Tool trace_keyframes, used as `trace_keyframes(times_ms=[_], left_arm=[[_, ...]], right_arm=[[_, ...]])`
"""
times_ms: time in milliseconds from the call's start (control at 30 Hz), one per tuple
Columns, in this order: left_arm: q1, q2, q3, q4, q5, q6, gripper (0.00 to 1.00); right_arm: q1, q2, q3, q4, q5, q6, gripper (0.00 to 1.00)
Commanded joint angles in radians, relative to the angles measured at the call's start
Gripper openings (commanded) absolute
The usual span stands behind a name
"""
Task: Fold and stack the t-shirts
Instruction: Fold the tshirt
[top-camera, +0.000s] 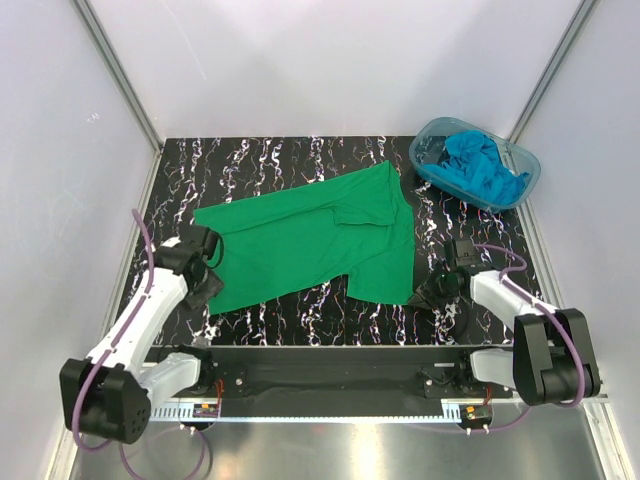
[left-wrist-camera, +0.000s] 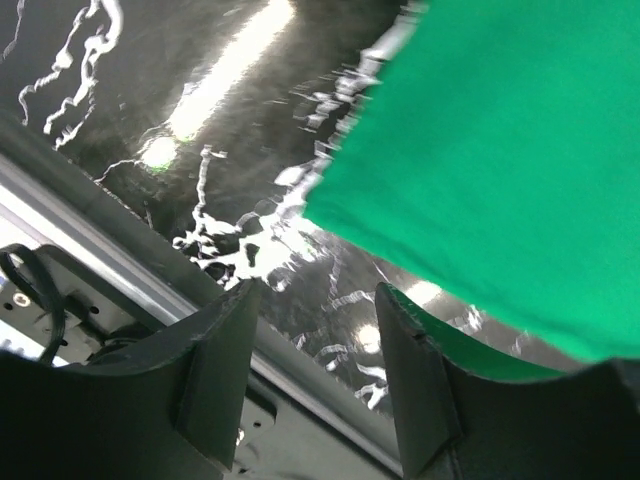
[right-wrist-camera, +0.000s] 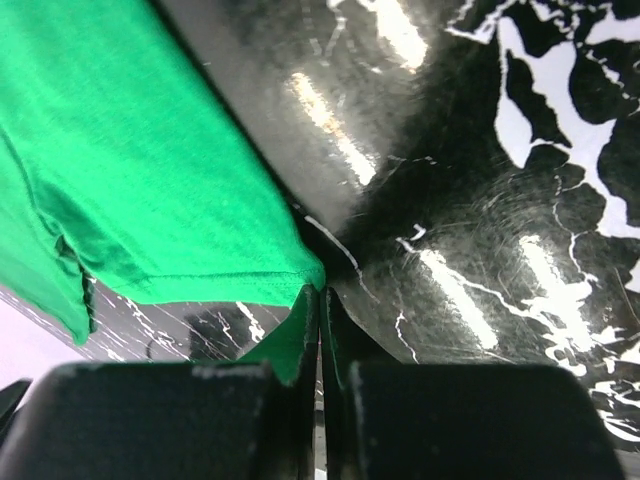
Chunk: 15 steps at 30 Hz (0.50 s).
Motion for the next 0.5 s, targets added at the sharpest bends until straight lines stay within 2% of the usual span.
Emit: trace_keyframes(times_ms=[0, 200, 467], left_arm=[[0.078, 0.009, -0.062, 0.063, 0.064, -0.002, 0.54], [0.093, 0.001, -0.171, 0.153, 0.127, -0.065, 0.52], [0.095, 0.061, -0.160, 0.175, 0.082, -0.090, 0.51]], right_arm=[[-0.001, -0.044, 0.044, -0.029, 0.042, -0.052, 0.00], [-0.001, -0.047, 0.031, -0.015, 0.017, -0.051, 0.00], [-0.001, -0.054, 0.037, -0.015, 0.014, -0.061, 0.00]])
